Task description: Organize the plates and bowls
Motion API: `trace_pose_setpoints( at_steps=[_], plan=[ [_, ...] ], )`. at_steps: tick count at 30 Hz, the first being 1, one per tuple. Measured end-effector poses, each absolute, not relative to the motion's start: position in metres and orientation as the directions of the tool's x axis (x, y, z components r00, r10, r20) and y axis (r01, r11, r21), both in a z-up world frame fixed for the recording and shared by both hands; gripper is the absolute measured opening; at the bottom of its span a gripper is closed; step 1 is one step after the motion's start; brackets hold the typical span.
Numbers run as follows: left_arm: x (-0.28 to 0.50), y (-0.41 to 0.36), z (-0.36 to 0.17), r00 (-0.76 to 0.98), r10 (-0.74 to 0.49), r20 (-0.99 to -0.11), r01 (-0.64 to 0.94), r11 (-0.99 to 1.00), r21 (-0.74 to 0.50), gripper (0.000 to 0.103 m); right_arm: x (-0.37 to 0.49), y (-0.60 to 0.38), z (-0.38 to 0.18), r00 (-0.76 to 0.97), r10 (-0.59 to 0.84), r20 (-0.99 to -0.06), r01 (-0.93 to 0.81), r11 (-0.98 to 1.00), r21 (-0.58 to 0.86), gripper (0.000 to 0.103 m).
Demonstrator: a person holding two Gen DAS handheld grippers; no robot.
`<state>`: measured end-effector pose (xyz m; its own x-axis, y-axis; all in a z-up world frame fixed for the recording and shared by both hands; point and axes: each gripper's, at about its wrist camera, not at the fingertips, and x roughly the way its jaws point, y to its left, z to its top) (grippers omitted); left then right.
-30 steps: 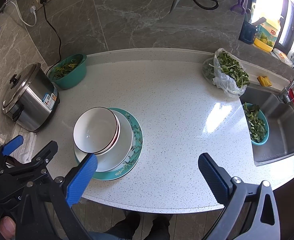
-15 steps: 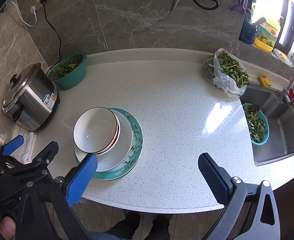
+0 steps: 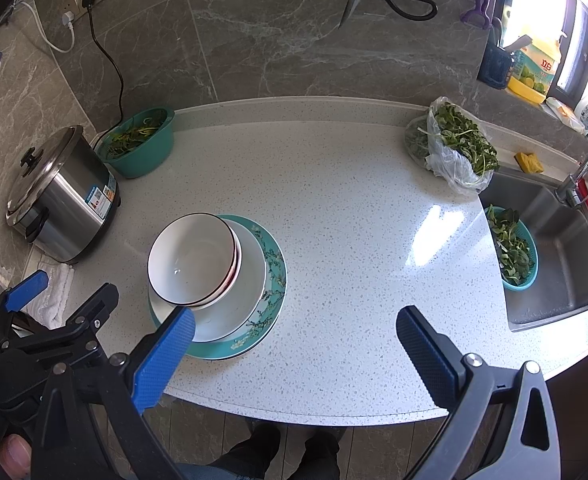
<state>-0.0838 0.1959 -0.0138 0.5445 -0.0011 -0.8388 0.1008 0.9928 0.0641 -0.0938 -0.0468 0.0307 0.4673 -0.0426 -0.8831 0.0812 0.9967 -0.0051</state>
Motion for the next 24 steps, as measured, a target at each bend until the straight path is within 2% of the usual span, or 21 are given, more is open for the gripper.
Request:
trace_pose_setpoints(
  at_steps=[24],
  plan=[
    [-0.0901, 0.1992, -0.0132, 0.548, 0.004, -0.837, 0.098, 0.993, 0.069, 0.102, -0.0962, -0.0442, 0.0308, 0.467, -0.044, -0.883, 0.084, 0.996, -0.005, 0.103]
  ],
)
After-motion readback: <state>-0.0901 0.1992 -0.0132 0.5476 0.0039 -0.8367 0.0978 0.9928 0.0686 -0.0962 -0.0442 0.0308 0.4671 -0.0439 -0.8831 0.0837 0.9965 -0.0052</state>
